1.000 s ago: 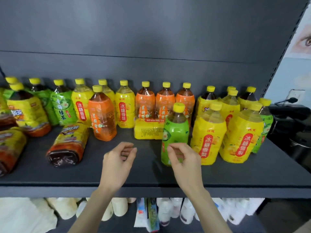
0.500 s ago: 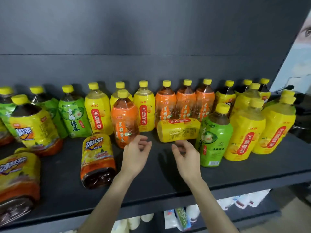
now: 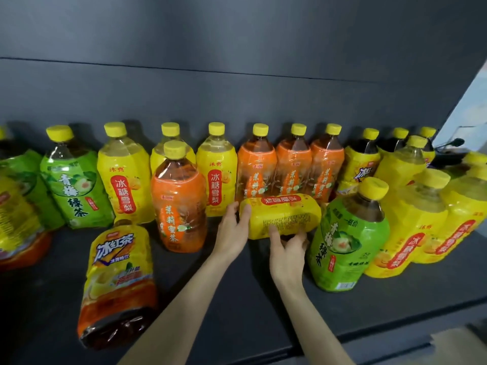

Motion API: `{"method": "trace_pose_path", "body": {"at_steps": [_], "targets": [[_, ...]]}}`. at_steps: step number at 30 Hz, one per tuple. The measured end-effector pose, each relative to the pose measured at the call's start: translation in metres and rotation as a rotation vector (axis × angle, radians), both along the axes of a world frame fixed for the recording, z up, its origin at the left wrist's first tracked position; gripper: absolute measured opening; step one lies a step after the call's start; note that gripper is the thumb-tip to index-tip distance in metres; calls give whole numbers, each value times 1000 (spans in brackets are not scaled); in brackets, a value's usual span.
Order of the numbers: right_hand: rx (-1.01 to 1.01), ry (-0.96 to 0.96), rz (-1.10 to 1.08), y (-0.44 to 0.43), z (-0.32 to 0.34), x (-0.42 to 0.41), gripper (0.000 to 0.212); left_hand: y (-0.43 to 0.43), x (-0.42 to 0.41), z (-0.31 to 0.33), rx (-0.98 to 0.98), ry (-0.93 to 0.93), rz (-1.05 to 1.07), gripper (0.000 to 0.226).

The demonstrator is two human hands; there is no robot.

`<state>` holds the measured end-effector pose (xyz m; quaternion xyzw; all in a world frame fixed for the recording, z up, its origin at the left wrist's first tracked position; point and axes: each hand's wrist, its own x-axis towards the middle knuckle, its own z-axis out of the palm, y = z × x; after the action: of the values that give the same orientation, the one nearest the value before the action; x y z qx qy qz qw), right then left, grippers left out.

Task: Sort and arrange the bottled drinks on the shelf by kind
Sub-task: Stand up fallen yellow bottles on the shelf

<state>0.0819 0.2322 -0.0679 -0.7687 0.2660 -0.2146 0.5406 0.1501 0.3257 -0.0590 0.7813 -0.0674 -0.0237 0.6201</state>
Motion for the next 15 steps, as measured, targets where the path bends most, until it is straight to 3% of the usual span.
{"method": "trace_pose_path", "body": {"at_steps": [6, 11, 15], "targets": [[38, 14, -46, -6, -4, 15, 86, -9, 15, -9, -52, 79, 45, 50], [40, -78, -69, -10, -5, 13, 98, 4, -1, -15, -26, 104, -62, 42], [42, -84, -32, -7, -6, 4, 94, 19, -26, -13, -20, 106, -54, 44]]}}
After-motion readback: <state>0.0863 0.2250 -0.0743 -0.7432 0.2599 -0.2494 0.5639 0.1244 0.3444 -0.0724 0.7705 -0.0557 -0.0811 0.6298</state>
